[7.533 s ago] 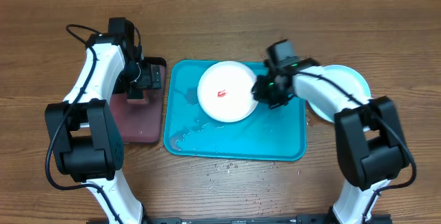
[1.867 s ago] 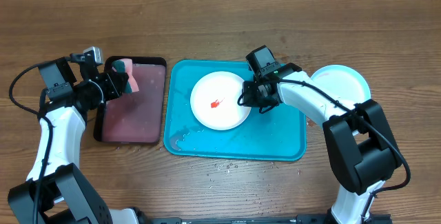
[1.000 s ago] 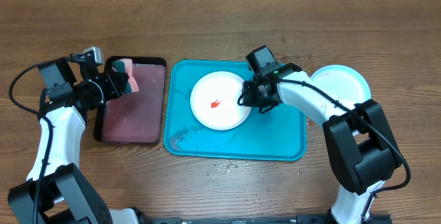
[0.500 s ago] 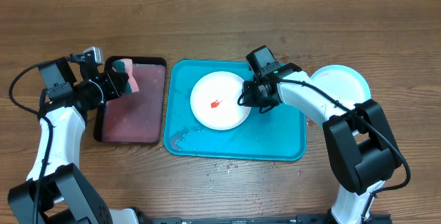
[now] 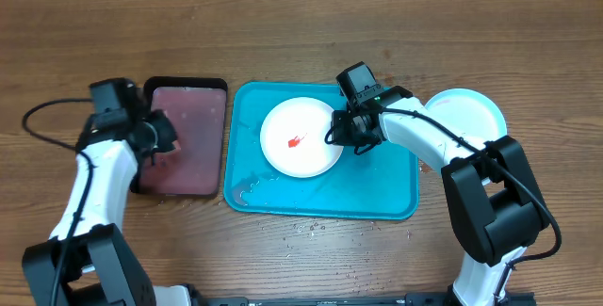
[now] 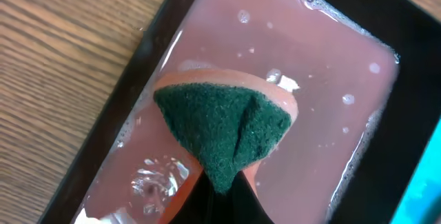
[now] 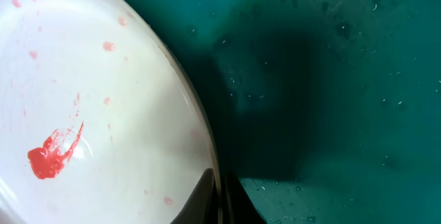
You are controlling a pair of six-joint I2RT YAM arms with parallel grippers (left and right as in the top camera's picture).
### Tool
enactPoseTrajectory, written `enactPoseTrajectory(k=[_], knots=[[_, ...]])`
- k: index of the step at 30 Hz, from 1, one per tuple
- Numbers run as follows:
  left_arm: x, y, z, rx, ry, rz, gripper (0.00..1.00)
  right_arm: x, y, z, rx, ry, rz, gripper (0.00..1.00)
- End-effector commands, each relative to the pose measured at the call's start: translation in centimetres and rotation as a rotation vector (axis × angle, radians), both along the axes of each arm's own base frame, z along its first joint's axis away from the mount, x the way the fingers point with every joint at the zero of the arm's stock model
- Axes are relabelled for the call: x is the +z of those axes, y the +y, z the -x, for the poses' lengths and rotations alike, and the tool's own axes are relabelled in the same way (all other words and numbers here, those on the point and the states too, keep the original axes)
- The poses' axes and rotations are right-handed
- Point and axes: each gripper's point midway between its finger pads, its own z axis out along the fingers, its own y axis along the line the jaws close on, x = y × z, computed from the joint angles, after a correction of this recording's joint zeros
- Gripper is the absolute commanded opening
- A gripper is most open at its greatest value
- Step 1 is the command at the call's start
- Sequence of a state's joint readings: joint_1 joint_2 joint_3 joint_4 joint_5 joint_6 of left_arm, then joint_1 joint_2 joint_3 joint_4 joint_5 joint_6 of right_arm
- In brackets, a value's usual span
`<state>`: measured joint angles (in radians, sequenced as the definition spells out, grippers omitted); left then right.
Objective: Clean dirty plates on tray and stack at the side
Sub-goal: 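Bring the sponge in the left gripper onto the second white plate, then scrub the second white plate with the sponge in the left gripper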
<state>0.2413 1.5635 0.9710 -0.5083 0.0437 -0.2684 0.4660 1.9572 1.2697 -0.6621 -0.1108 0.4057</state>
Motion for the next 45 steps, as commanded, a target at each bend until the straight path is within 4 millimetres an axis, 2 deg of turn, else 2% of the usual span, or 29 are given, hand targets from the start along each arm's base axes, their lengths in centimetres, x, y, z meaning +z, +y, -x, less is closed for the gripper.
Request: enactPoseTrajectory(k=[1, 3, 4, 7, 12, 15, 19, 27, 29, 34, 40, 42, 45], knots=[[0.9, -0.8, -0.7, -0.005, -0.013, -0.104, 0.04, 0.6, 0.1, -1.0, 0.007, -0.038, 0.011, 0.03], [1.3, -2.6, -1.3, -0.075, -0.023, -0.117, 0.04, 0.6, 0.1, -0.9, 0.007, -0.037, 0.012, 0.04], [1.9, -4.4, -1.8, -0.150, -0.030, -0.131, 0.04, 0.6, 0.1, -1.0, 0.007, -0.037, 0.011, 0.04], [3.0, -7.8, -2.5, -0.258, -0.045, -0.118, 0.04, 0.6, 0.1, -0.9, 0.007, -0.037, 0.012, 0.04], [4.9, -16.3, -3.4, -0.493, -0.142, 0.025, 0.04, 0.6, 0.1, -1.0, 0.007, -0.038, 0.011, 0.04], [5.4, -20.4, -3.5, -0.583, -0.192, 0.089, 0.04, 0.6, 0.1, -0.9, 0.007, -0.036, 0.012, 0.04], [4.1, -24.1, -3.2, -0.612, -0.175, 0.134, 0.04, 0.6, 0.0, -0.9, 0.007, -0.035, 0.013, 0.04], [-1.0, -30.4, -1.0, -0.713, -0.069, 0.191, 0.04, 0.6, 0.0, -0.9, 0.007, -0.035, 0.013, 0.04], [-2.6, -31.0, -0.8, -0.717, -0.045, 0.161, 0.04, 0.6, 0.0, -0.9, 0.007, -0.035, 0.014, 0.04], [-4.6, -27.6, -1.6, -0.557, 0.002, 0.024, 0.04, 0.6, 0.0, -0.9, 0.006, -0.035, 0.018, 0.04], [-4.3, -23.8, -2.9, -0.412, 0.032, 0.004, 0.04, 0.5, -0.1, -0.9, 0.005, -0.035, 0.020, 0.04], [-3.7, -23.1, -3.3, -0.393, 0.037, -0.001, 0.04, 0.5, -0.1, -0.9, 0.005, -0.035, 0.020, 0.04], [-2.5, -23.6, -4.0, -0.442, 0.023, -0.004, 0.04, 0.5, -0.1, -0.9, 0.005, -0.035, 0.020, 0.04]])
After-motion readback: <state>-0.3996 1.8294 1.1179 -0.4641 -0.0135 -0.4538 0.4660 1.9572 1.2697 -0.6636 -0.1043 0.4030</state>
